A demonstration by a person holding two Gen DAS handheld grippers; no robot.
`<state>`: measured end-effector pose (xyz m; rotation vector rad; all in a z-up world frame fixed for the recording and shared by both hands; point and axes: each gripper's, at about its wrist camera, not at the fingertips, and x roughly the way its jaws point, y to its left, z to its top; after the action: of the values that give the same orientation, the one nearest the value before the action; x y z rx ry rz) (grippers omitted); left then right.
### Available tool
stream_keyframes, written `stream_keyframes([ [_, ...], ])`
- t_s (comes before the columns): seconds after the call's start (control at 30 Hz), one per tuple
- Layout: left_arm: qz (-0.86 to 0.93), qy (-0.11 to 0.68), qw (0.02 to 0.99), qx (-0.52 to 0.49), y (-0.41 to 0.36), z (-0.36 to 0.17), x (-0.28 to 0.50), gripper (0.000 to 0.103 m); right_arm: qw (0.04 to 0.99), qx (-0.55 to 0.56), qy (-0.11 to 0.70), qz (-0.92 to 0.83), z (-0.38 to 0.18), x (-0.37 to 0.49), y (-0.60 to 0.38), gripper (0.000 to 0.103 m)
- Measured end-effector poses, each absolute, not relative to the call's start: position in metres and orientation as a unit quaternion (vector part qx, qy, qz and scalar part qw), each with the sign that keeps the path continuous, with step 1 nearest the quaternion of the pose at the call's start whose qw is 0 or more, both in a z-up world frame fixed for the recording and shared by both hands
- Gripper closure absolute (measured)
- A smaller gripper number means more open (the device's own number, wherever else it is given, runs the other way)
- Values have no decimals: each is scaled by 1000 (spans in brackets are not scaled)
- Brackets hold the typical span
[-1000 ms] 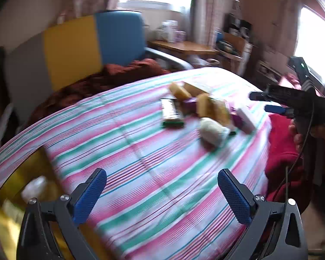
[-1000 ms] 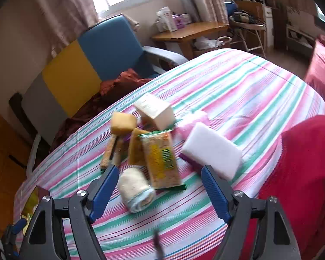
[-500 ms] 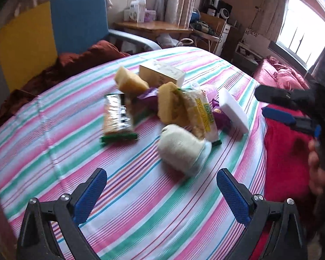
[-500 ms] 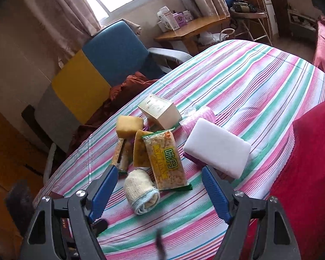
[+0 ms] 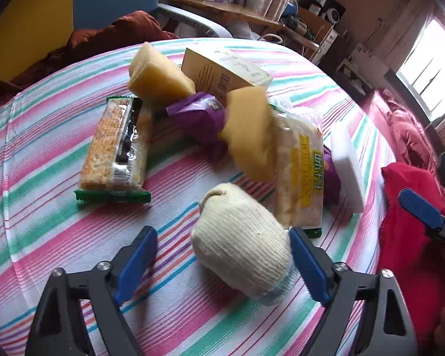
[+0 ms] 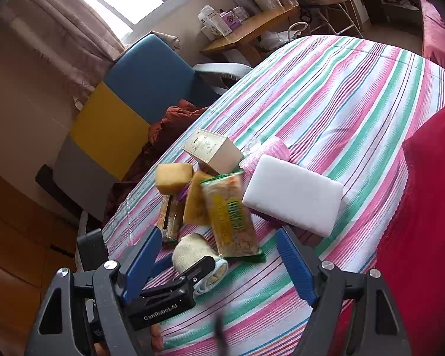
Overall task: Organize objects
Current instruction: 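Grasp the cream knit sock with the left gripper, then hold the sock with the left gripper while the right gripper grasps the WEIDAN snack packet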
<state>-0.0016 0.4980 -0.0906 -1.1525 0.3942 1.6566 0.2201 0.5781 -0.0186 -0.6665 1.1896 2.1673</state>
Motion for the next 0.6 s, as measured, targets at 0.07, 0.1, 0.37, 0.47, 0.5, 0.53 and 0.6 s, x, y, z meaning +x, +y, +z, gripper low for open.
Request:
stream_keyframes([
  [0.07, 675, 164, 540, -475, 494, -88, 4, 42, 287, -254, 445, 809, -19, 218, 578, 22],
  [0.1, 678, 167, 541, -469, 491, -85, 8, 43, 287, -256, 444, 809, -20, 217, 578, 22],
  [0.37, 692, 130, 528, -476, 416, -83, 12, 44, 295, -294, 428, 802, -24, 206, 577, 22],
  [0.47, 696, 113, 516, -487, 386, -83, 11, 44, 288, -324, 424, 795, -30, 196, 577, 22],
  [0.5, 698, 111, 511, -488, 376, -82, 12, 44, 285, -335, 422, 793, -31, 192, 576, 22],
  [0.53, 701, 109, 508, -489, 367, -81, 11, 44, 283, -348, 419, 789, -33, 188, 575, 22],
  [0.6, 706, 107, 502, -488, 346, -82, 13, 43, 281, -376, 412, 781, -38, 178, 572, 22],
])
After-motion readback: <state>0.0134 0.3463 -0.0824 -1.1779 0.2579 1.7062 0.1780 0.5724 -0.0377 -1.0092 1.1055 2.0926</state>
